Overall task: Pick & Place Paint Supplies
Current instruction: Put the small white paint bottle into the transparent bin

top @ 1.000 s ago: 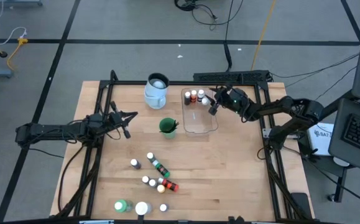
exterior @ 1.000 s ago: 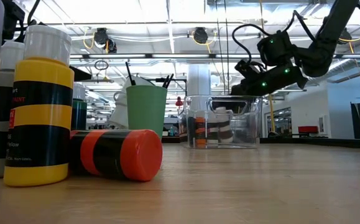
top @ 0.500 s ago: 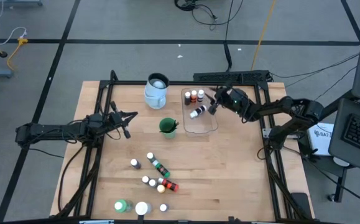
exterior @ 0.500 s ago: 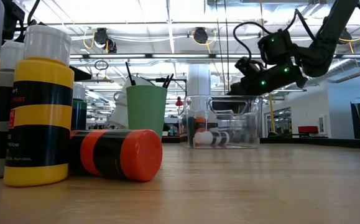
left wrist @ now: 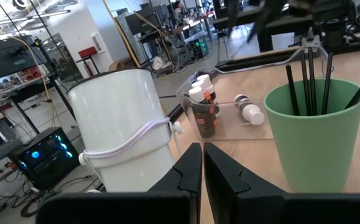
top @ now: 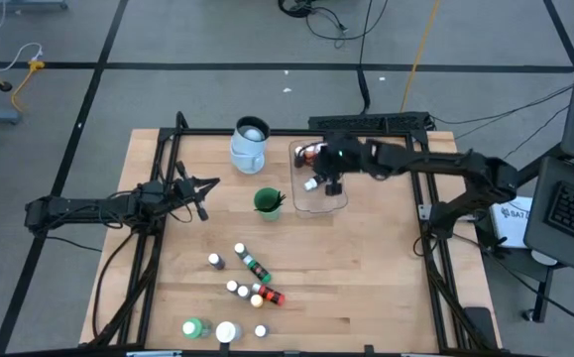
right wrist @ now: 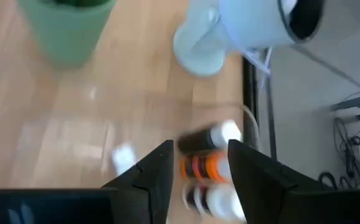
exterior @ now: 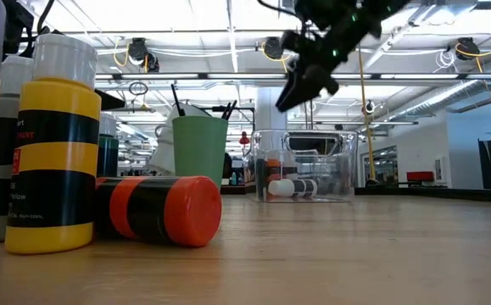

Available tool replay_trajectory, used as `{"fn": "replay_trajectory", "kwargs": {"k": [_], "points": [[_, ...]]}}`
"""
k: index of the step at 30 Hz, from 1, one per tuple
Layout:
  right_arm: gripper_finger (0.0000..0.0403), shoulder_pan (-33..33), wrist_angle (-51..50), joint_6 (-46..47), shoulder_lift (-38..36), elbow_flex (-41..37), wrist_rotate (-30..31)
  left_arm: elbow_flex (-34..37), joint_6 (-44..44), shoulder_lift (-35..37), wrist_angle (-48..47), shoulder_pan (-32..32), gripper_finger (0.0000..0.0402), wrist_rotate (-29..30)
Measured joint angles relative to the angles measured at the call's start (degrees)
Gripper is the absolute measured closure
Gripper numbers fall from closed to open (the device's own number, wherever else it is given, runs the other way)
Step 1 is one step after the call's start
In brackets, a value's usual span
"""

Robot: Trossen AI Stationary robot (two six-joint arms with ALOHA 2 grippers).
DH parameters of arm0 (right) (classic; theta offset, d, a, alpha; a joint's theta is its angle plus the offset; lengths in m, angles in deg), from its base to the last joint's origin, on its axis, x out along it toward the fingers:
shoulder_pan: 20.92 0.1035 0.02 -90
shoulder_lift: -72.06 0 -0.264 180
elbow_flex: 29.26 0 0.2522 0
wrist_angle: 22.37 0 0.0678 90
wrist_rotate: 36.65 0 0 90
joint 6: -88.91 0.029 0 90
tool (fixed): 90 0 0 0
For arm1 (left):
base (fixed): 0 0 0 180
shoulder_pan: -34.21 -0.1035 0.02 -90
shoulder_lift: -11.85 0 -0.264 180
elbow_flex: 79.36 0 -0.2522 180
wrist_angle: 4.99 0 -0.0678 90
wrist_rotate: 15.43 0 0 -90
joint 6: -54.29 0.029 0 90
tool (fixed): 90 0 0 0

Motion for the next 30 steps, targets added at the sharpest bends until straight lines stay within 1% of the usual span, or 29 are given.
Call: {"fn": "replay_trajectory", "kwargs": {"k": [4, 6, 8, 9, 12, 15, 19, 23, 26, 28, 30], "points": [[0.0261, -2.43, -20.68, -7.19, 3.34, 12.26, -2.68, 0.0, -0.09, 0.01, -0.1, -0.02, 0.038, 0.02], [0.0261, -3.61, -26.18, -9.84, 5.64, 14.47, -2.56, 0.0, 0.23, 0.0, -0.22, -0.01, 0.038, 0.01], [0.0261, -4.23, -26.27, -11.47, 8.31, 14.66, -3.3, 0.0, 0.57, 0.0, -0.22, 0.01, 0.038, 0.02], [0.0261, -4.5, -26.51, -11.99, 9.75, 14.66, -4.9, 0.0, 0.55, 0.01, -0.22, 0.0, 0.038, 0.02], [0.0261, -4.64, -26.98, -13.59, 13.67, 14.64, -12.16, 0.0, 0.48, 0.0, -0.21, -0.02, 0.038, 0.02], [0.0261, -4.23, -26.52, -14.49, 16.95, 14.64, -16.33, 0.0, 0.48, -0.01, -0.23, -0.02, 0.038, 0.02], [0.0261, -3.46, -23.24, -15.92, 19.67, 14.64, -16.51, 0.0, 0.49, -0.01, -0.23, -0.01, 0.038, 0.02], [0.0261, -3.46, -20.22, -16.35, 21.87, 14.64, -19.44, 0.0, 0.48, -0.01, -0.25, 0.0, 0.038, 0.02], [0.0261, -3.48, -18.79, -15.84, 23.85, 14.66, -19.21, 0.0, 0.46, -0.01, -0.32, 0.01, 0.038, 0.02], [0.0256, -3.5, -17.54, -14.94, 25.24, 14.66, -19.12, 0.0, 0.44, 0.01, -0.34, -0.02, 0.038, 0.04], [0.0242, -3.47, -16.54, -14.69, 26.14, 14.66, -19.02, 0.0, 0.44, 0.01, -0.34, 0.01, 0.038, 0.02]]}}
